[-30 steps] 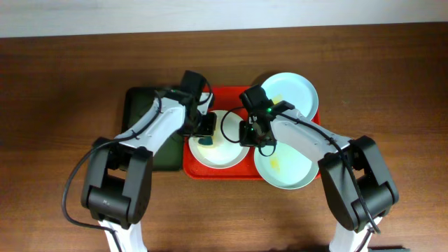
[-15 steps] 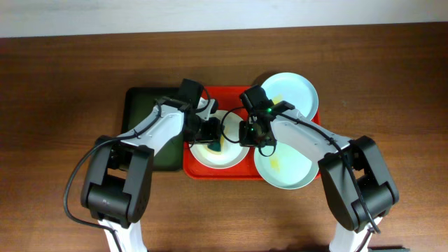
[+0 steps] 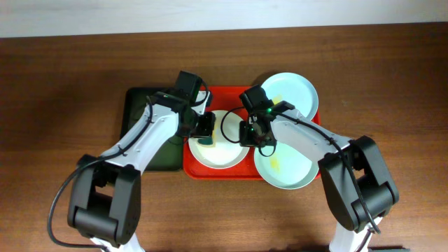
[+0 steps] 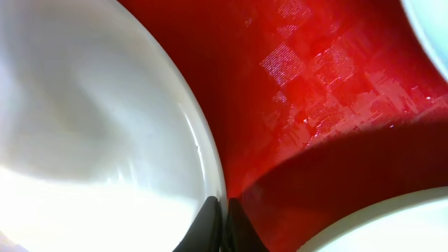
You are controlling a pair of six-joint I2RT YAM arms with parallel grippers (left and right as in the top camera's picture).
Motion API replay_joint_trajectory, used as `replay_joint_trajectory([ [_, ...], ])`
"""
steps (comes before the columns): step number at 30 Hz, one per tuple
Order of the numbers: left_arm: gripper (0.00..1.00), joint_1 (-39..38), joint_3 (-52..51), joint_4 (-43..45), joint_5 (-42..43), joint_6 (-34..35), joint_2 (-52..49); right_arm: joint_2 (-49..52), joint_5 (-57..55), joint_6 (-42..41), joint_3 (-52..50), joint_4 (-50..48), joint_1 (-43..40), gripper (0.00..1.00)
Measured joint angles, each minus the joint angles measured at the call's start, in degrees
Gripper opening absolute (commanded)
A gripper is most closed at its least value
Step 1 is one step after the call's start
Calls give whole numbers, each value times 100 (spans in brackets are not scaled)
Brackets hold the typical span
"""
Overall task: Clean dirty plates on tray and stack at the side
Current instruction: 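Scrub the white plate with the sponge while right gripper holds rim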
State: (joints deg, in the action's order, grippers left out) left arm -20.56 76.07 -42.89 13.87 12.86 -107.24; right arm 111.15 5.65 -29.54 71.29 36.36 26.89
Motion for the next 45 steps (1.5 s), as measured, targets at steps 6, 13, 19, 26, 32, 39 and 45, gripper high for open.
replay_joint_trajectory([
  [6, 0, 0, 0, -59, -476, 2, -273, 0, 0, 2, 0, 0, 0, 4],
  [13, 0, -4, 87, 20, -402, 129, -765, 0, 0, 2, 0, -2, 0, 4],
  [19, 0, -61, 98, 70, -181, 170, -791, 0, -4, 2, 0, 2, 0, 4],
  [26, 0, -321, 190, 133, -85, 177, -918, -11, -111, 0, -2, 44, -11, 4],
  [32, 0, -310, 278, 313, 562, 166, -1075, -22, -184, 2, -11, 46, -28, 4],
  [39, 0, -321, 514, 260, 1893, 13, -1375, -22, -184, -4, -13, 46, -31, 4],
  [45, 0, -321, 608, -59, 1471, 2, -1202, -22, -107, 2, -13, 35, -26, 4],
])
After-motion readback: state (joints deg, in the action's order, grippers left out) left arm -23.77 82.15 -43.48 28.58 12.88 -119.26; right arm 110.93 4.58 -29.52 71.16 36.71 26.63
